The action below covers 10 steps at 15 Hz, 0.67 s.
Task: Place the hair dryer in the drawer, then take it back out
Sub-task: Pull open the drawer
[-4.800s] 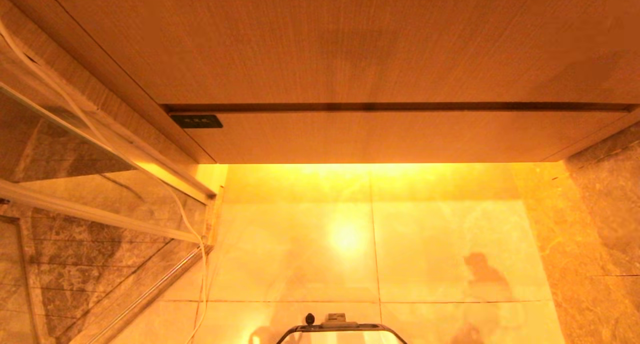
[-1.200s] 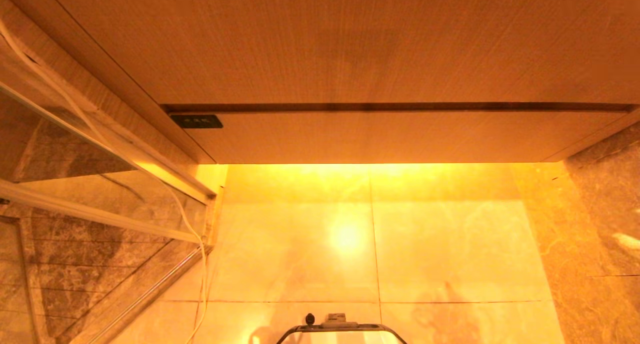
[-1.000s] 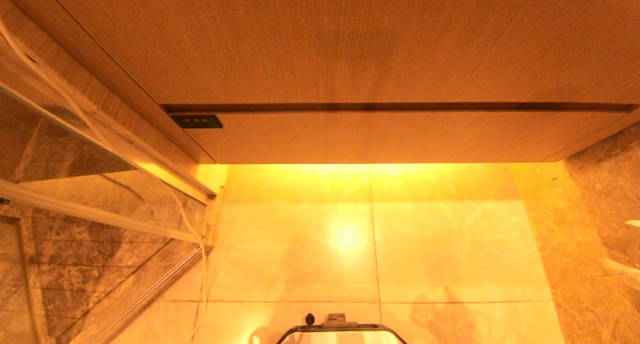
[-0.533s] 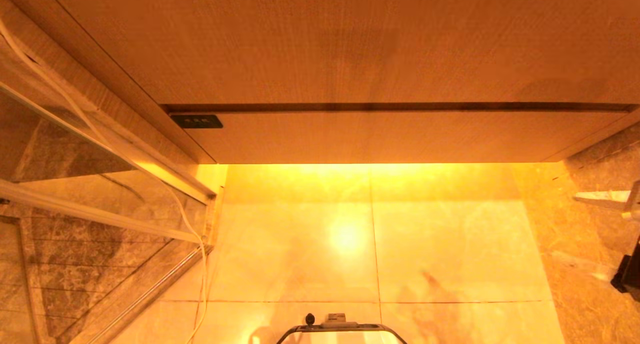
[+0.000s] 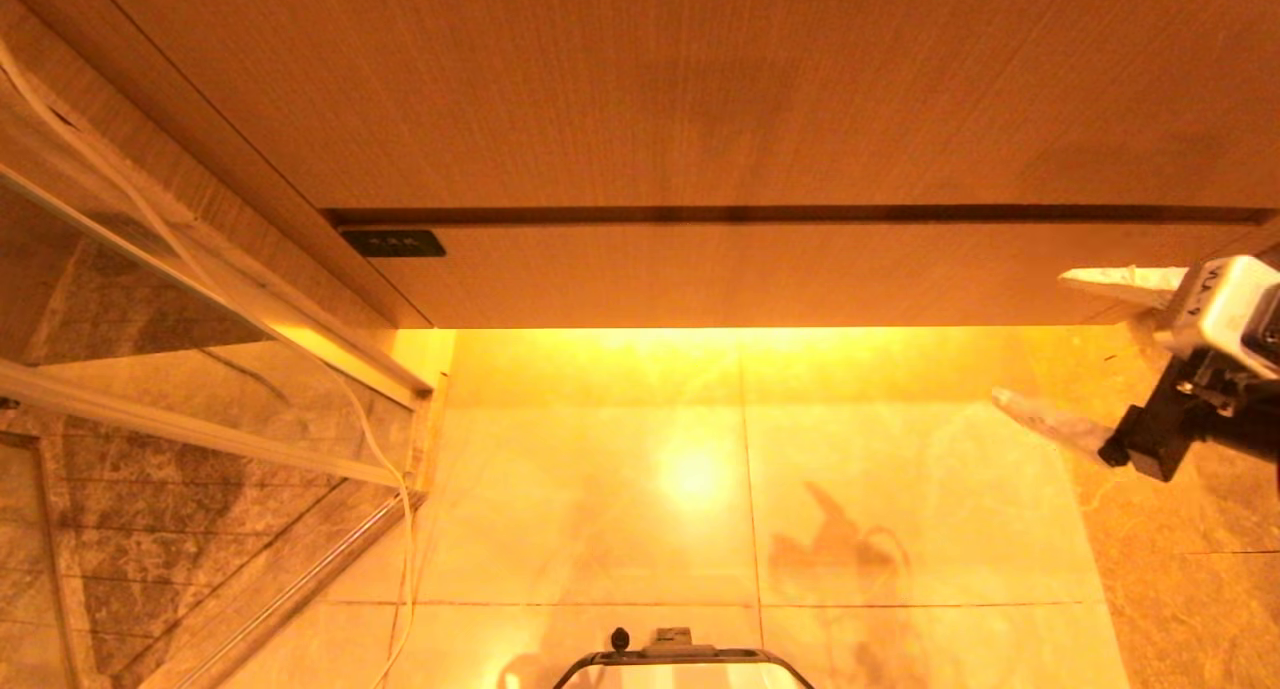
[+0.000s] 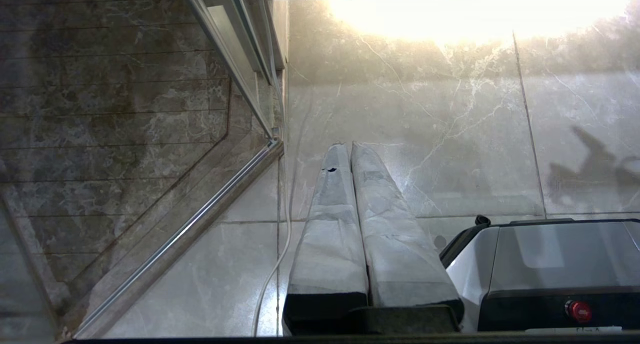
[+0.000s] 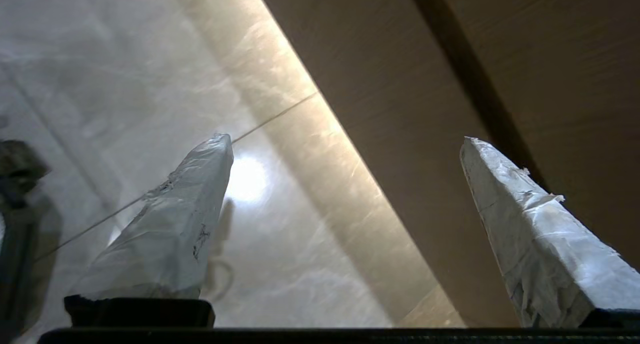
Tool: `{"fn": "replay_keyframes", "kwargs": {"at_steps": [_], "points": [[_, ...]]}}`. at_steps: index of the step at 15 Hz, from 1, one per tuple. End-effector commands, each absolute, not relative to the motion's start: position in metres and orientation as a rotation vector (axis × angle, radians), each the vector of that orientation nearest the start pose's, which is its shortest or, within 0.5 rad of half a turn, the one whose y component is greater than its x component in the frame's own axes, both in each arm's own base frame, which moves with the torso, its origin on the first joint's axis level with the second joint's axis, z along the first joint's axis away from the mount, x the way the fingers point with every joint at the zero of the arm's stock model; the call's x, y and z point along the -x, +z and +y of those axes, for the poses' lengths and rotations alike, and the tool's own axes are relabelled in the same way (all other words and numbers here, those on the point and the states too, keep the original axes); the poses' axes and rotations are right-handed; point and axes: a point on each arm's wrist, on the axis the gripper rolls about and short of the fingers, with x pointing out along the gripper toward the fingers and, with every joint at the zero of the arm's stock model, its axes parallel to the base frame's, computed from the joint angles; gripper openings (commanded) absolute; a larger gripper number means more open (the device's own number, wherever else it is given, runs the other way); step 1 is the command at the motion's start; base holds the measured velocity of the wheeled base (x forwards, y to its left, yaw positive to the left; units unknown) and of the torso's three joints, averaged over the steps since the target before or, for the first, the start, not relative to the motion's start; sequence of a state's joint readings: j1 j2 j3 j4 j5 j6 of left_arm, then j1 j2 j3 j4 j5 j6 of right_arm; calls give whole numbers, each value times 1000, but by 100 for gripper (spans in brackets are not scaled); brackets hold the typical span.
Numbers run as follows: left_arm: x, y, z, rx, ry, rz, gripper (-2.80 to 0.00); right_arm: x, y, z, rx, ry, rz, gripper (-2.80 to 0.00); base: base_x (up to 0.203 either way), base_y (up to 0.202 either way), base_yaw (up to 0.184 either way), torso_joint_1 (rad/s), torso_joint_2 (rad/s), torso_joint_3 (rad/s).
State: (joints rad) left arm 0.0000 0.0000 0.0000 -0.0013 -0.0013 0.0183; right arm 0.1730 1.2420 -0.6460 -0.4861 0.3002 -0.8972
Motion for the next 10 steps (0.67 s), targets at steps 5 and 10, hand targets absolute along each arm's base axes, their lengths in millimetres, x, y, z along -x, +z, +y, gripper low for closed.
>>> {"fn": "replay_keyframes", "kwargs": {"at_steps": [5,10], "points": [[23,75,0,-18,-2,0,-280,-227,229,50,910,561,-196,0,0,0,0,0,0,0],[23,75,0,-18,-2,0,-280,-234,218,54,999,717,-269,0,0,0,0,0,0,0]]}}
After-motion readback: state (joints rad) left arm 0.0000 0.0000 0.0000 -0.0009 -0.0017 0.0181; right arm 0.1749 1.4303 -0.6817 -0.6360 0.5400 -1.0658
